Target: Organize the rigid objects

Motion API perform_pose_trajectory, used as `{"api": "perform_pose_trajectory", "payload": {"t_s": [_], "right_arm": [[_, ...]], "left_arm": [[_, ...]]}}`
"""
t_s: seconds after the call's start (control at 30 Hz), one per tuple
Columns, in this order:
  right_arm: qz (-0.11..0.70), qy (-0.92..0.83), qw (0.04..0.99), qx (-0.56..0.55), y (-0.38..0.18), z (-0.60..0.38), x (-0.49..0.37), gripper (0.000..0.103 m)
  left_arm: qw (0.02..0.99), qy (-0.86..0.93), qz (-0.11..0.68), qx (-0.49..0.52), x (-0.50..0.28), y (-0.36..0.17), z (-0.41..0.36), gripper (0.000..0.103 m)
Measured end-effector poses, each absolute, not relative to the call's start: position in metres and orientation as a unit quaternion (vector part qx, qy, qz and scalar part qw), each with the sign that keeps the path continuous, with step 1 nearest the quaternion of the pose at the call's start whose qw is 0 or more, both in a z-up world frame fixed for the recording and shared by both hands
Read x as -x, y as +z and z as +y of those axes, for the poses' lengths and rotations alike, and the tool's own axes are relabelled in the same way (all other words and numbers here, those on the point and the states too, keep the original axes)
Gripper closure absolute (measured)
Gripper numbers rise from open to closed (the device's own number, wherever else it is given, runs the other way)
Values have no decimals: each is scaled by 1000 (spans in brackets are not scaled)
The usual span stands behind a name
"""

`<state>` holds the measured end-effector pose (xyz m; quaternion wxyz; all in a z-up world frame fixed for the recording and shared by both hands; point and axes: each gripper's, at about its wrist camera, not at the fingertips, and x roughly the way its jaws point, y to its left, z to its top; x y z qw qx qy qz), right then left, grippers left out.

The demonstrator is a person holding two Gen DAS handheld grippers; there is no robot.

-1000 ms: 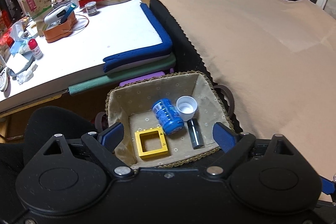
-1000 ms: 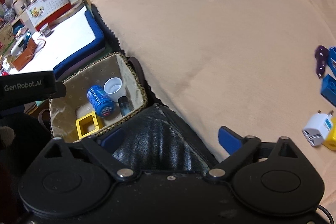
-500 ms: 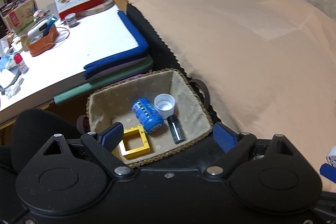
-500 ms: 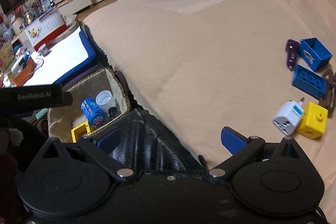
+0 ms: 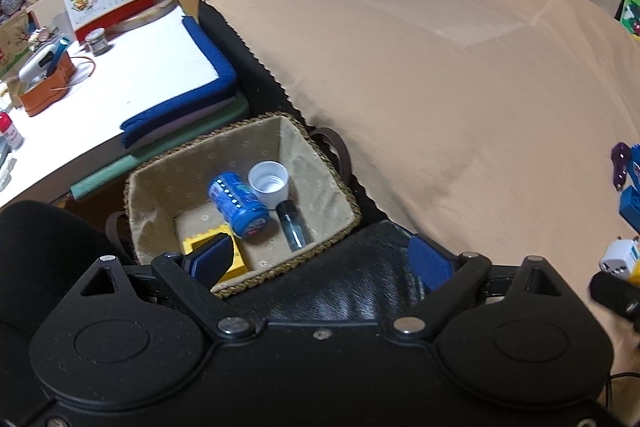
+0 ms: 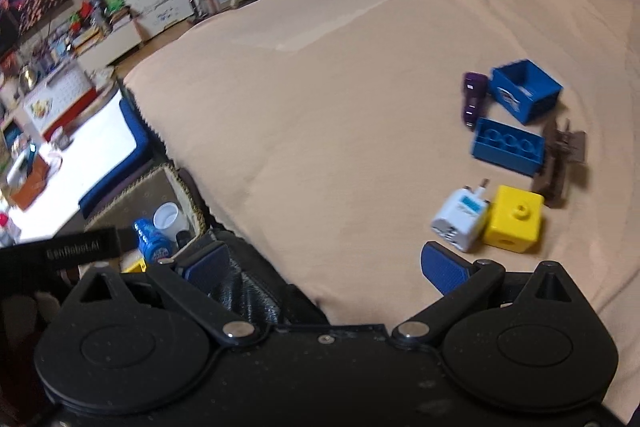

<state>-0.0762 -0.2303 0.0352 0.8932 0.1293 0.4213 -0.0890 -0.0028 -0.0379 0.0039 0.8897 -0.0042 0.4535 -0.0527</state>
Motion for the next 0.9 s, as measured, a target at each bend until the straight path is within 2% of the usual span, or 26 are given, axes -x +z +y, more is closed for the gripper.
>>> {"api": "perform_pose_trajectory", "payload": {"t_s": [0.3, 0.47, 0.6, 0.8, 0.9], "right_arm": [[372, -176, 897, -162, 72, -287, 93, 1], [373, -232, 873, -210, 80, -344, 106, 4], [391, -259, 848, -247, 68, -376, 113, 13], [434, -237, 835, -241, 38, -363, 97, 35], [449, -216, 836, -229, 28, -347, 88, 39]], "left_arm": [[886, -79, 457, -5, 9, 1, -53, 12], [886, -90, 455, -11, 11, 0, -59, 12], [885, -97, 456, -9, 12, 0, -60, 12], [887, -109, 449, -11, 15, 3, -63, 12], [889, -119, 443, -16, 16, 5, -67, 12]]}}
